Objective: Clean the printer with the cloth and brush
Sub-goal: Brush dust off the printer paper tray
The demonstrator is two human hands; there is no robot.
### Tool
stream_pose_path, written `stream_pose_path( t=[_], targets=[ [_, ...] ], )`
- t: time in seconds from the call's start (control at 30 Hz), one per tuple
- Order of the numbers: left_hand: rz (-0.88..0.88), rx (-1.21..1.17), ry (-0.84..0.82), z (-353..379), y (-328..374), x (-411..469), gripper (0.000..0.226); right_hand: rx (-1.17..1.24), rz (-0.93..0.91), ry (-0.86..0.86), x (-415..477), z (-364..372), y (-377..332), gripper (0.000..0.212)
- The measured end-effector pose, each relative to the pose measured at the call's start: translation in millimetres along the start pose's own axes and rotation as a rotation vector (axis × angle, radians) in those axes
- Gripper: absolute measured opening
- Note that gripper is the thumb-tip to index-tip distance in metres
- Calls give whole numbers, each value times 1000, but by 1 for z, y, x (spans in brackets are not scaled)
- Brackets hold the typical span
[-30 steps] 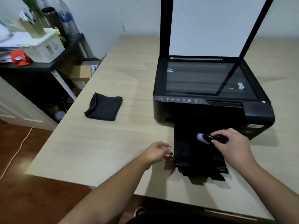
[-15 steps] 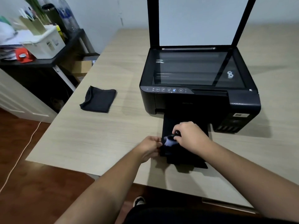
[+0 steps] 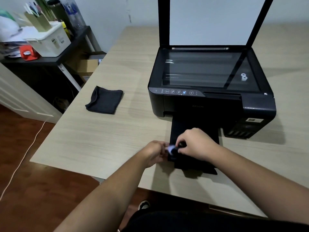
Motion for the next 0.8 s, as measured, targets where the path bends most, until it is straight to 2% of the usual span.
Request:
stream_pose_path(
  t=[0.03, 0.1, 0.2, 0.33, 0.5, 0.6, 0.8],
  targets=[
    [7, 19, -2, 0, -1, 0, 43, 50, 14, -65, -4, 4, 3, 18],
    [39, 91, 13, -2, -1, 2, 25, -41, 30, 20, -9, -6, 13, 17],
    [76, 165, 58, -6, 0, 7, 31, -247, -38, 177, -26, -4, 8, 15],
    [79, 212, 95, -7, 1, 9, 29, -295, -189, 266, -45, 20, -19, 30],
    [83, 231, 125, -9, 1, 11, 36, -351, -63, 308, -61, 16, 16, 30],
    [86, 235, 125, -9, 2, 11, 38, -300, -2, 322, -70, 17, 23, 32],
    [81, 248, 101, -8, 4, 11, 26, -251, -140, 357, -47, 18, -14, 37]
  ],
)
Point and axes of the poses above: each hand's wrist, its own x-axis towards the middle knuckle, its own z-axis out of the palm, y = z × x, the point moved 10 cm from there along x, towards the middle knuckle, and after that the axes turned 7 degrees about -x, right-handed, at the moved point
